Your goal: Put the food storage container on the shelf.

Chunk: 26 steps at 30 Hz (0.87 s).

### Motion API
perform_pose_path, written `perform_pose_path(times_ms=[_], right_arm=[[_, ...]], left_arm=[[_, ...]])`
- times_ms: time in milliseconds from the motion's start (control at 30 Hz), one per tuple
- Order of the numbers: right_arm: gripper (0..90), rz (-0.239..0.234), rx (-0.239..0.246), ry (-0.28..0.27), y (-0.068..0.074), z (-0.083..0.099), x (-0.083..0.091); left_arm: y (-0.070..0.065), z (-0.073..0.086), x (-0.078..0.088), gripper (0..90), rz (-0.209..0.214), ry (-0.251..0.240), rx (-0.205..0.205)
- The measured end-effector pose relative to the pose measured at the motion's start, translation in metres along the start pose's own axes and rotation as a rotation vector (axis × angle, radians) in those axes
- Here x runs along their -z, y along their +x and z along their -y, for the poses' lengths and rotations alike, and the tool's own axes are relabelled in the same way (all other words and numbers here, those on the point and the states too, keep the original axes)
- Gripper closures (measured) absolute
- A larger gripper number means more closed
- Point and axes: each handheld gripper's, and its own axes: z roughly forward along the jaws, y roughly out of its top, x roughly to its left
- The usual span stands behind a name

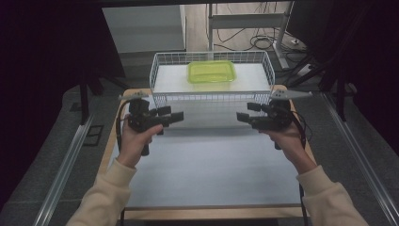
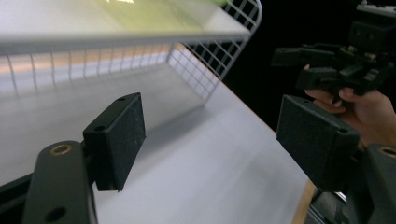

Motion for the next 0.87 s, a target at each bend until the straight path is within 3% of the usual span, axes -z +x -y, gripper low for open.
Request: perform_pose_path(times_ms=[33, 167, 200, 233, 267, 300, 367, 400, 467, 533, 633, 733, 867], right_arm=[[31.9, 0.000, 0.000, 0.000, 0.000, 0.000, 0.000], [31.5, -0.022, 0.002, 0.008, 0.010, 0.023, 0.008], [31.4, -0.033, 0.005, 0.013, 0.016, 0.038, 0.012], [31.4, -0.033, 0.005, 0.013, 0.016, 0.038, 0.012], [31.3, -0.043, 0.008, 0.023, 0.019, 0.051, 0.015], [31.3, -0.043, 0.008, 0.023, 0.019, 0.051, 0.015], [31.2, -0.046, 0.007, 0.041, 0.021, 0.068, 0.018], [31.2, -0.044, -0.008, 0.055, 0.021, 0.087, 0.020], [31.3, -0.039, -0.011, 0.059, 0.021, 0.093, 0.021], [31.2, -0.026, -0.016, 0.087, 0.019, 0.112, 0.021], [30.8, -0.021, -0.020, 0.104, 0.017, 0.117, 0.021], [30.8, -0.021, -0.024, 0.084, 0.016, 0.116, 0.023], [27.7, -0.001, 0.007, 0.067, 0.017, 0.120, 0.024]], left_arm=[[0.000, 0.000, 0.000, 23.4, 0.000, 0.000, 0.000], [-0.003, 0.033, -0.001, 23.7, 0.014, 0.018, -0.011], [-0.004, 0.042, -0.001, 23.8, 0.010, 0.027, -0.016], [-0.005, 0.048, -0.002, 23.8, 0.008, 0.035, -0.024], [-0.006, 0.055, -0.003, 23.8, 0.005, 0.044, -0.032], [-0.008, 0.063, -0.004, 23.8, 0.001, 0.052, -0.036], [-0.010, 0.078, -0.006, 23.9, -0.013, 0.075, -0.061], [-0.011, 0.088, -0.008, 23.9, -0.021, 0.092, -0.063], [-0.011, 0.100, -0.010, 23.9, -0.025, 0.113, -0.064], [-0.012, 0.115, -0.014, 23.9, -0.037, 0.141, -0.075], [-0.011, 0.118, -0.016, 23.9, -0.040, 0.154, -0.077], [-0.011, 0.118, -0.015, 23.9, -0.040, 0.143, -0.071], [-0.009, 0.121, -0.013, 23.9, -0.049, 0.132, -0.072]])
